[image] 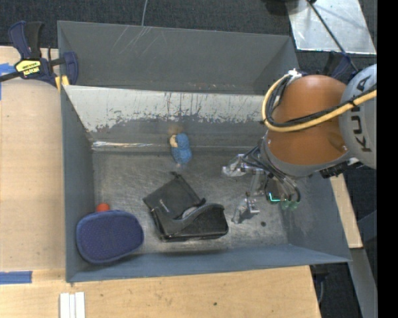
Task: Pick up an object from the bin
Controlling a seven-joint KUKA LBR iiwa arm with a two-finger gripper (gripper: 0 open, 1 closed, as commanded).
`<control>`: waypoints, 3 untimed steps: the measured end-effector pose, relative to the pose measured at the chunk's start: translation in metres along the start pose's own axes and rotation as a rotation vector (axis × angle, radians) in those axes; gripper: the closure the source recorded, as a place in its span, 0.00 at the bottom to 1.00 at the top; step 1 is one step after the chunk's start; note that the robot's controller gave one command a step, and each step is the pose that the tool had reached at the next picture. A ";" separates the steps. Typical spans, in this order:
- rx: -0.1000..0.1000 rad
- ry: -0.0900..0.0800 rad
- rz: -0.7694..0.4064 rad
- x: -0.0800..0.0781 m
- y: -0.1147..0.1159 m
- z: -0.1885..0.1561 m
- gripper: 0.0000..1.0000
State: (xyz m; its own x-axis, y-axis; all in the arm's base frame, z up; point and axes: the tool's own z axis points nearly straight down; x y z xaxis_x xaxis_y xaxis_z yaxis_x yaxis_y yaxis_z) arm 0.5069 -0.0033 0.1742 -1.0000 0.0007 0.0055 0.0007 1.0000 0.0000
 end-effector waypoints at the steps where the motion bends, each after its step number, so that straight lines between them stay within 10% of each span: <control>1: 0.004 -0.009 -0.151 0.003 0.010 0.068 0.00; 3: 0.000 -0.008 -0.016 0.015 0.020 0.051 0.00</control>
Offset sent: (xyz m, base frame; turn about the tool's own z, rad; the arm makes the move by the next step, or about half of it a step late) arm -0.0095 0.0168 -0.1042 -0.1849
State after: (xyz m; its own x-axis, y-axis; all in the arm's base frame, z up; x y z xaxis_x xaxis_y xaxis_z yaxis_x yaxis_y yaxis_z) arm 0.4915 0.0164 0.1235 -0.9999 -0.0150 -0.0021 -0.0150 0.9999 0.0000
